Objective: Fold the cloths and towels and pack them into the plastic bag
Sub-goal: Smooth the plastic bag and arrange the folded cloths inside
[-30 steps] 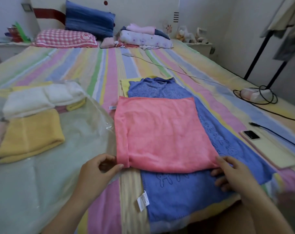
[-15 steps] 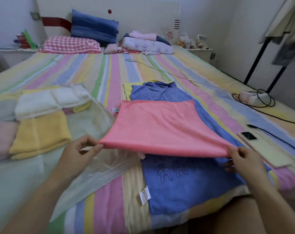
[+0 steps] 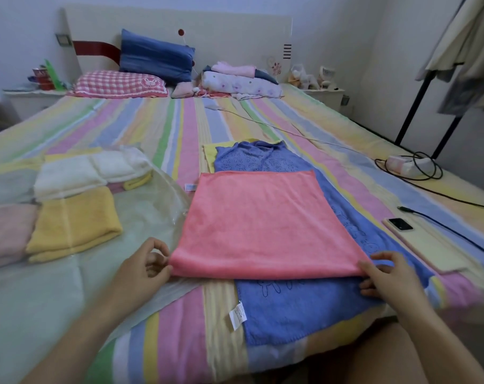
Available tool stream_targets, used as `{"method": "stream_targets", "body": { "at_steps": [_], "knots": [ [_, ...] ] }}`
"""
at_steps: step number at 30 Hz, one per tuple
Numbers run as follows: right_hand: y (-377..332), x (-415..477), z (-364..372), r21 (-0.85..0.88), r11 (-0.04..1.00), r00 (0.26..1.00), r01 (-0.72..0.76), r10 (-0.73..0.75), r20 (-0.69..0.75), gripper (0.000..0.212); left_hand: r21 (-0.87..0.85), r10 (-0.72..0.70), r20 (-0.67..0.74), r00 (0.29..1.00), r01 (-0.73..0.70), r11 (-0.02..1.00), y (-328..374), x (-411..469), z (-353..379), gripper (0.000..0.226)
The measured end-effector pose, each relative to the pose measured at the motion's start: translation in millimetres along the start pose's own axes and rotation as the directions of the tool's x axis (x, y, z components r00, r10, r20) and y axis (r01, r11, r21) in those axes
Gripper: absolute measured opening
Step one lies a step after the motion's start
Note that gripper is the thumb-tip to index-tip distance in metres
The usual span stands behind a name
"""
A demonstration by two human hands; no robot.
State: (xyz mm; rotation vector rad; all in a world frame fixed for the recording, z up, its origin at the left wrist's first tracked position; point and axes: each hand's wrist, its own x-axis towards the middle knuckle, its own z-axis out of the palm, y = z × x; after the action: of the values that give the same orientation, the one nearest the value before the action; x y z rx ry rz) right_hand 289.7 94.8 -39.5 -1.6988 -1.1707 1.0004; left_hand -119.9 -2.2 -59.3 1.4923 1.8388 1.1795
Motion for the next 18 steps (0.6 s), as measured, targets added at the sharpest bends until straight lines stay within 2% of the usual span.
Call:
{"method": "stream_targets", "body": {
  "at_steps": [2,4,6,9,11,13,14,16,18],
  "knots": [
    [0.7,-0.6,0.7,-0.078,0.993,0.996,0.085,-0.084,0.018,0.018,0.184,0.193,0.039,0.98,-0.197,0.963,4.4,-4.4,0.5,0.034],
    [0.5,-1.9,0.7,-0.164,0.975,0.988,0.151,-0.143,0.06,0.008,0.288,0.282,0.111,0.953,-0.303,0.909,5.7,-8.3,-0.1,0.038],
    [1.1,-1.6,-0.8,-0.237,0.955,0.982,0.18,-0.159,0.106,0.017,0.37,0.295,0.141,0.945,-0.326,0.87,1.3,-7.2,-0.6,0.044],
    [1.0,-1.2,-2.0,-0.295,0.945,0.984,0.144,-0.106,0.141,0.03,0.413,0.235,0.086,0.968,-0.25,0.876,-0.9,-4.3,2.3,0.048],
    [3.6,0.3,0.3,-0.352,0.92,0.983,0.176,-0.145,0.114,0.037,0.403,0.234,0.046,0.971,-0.233,0.885,2.0,-2.3,4.7,0.04],
    [5.4,1.7,2.4,-0.406,0.887,0.975,0.222,-0.202,0.092,0.039,0.342,0.24,0.017,0.971,-0.232,0.911,6.1,2.9,4.8,0.023],
    [5.4,3.8,2.9,-0.399,0.884,0.97,0.243,-0.231,0.079,0.035,0.282,0.234,0.003,0.972,-0.226,0.932,5.7,6.9,3.7,0.016],
    [5.1,14.1,3.5,-0.361,0.891,0.959,0.276,-0.282,0.036,0.027,0.139,0.222,-0.038,0.974,-0.215,0.967,7.2,17.2,3.0,0.018],
    [0.9,28.3,5.1,-0.34,0.883,0.939,0.323,-0.344,-0.004,0.015,-0.054,0.162,-0.067,0.984,-0.166,0.985,12.6,31.7,4.3,0.011]
  ]
}}
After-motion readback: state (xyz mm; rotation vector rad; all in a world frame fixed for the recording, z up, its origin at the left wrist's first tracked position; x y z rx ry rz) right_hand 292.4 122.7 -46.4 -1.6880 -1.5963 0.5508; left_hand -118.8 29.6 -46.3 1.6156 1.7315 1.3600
